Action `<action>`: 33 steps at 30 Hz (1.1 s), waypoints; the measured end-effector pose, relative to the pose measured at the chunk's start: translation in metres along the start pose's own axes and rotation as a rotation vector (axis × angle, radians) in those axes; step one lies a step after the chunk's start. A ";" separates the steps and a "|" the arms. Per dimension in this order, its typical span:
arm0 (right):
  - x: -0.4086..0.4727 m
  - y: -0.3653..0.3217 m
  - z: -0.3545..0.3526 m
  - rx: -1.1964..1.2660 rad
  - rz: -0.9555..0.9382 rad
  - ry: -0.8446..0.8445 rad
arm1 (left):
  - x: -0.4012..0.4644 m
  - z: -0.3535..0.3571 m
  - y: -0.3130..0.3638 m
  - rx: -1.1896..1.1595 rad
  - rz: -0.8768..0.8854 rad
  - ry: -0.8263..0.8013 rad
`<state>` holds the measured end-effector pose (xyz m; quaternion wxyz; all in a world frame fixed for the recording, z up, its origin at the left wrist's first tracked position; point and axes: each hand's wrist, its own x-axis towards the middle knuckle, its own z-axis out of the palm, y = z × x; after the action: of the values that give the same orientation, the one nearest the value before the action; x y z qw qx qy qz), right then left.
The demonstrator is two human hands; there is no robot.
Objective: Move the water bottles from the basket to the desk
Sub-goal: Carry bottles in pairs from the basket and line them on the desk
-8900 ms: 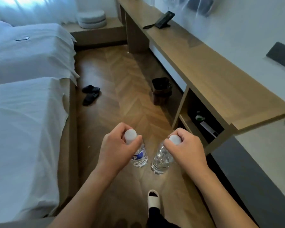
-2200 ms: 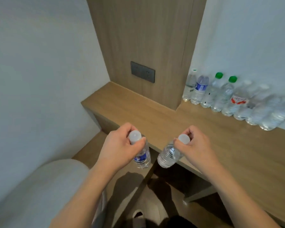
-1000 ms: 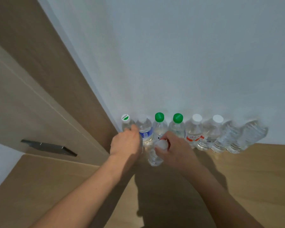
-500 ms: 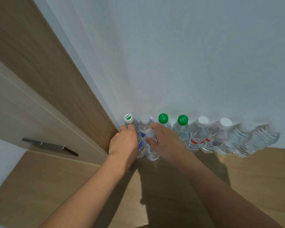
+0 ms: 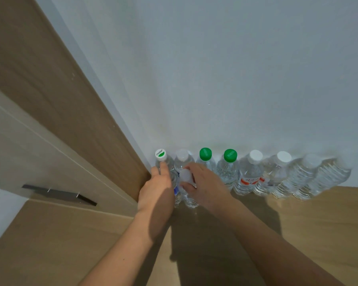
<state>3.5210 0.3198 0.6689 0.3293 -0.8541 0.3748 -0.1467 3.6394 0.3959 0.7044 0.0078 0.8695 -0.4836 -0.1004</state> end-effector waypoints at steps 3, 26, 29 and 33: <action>-0.002 0.000 0.001 0.003 0.012 0.018 | 0.000 -0.001 0.001 0.012 0.009 -0.014; -0.010 -0.004 0.011 0.053 0.095 0.092 | 0.002 0.001 0.002 0.059 0.013 -0.049; -0.019 -0.006 -0.002 0.029 0.199 0.015 | -0.005 -0.001 0.001 -0.046 -0.012 -0.034; -0.052 -0.017 -0.016 0.026 0.205 0.175 | -0.026 -0.008 -0.009 -0.073 0.093 0.142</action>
<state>3.4870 0.3589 0.6922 0.3197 -0.7910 0.4855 -0.1912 3.6350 0.4214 0.7155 0.0786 0.8501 -0.5177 -0.0555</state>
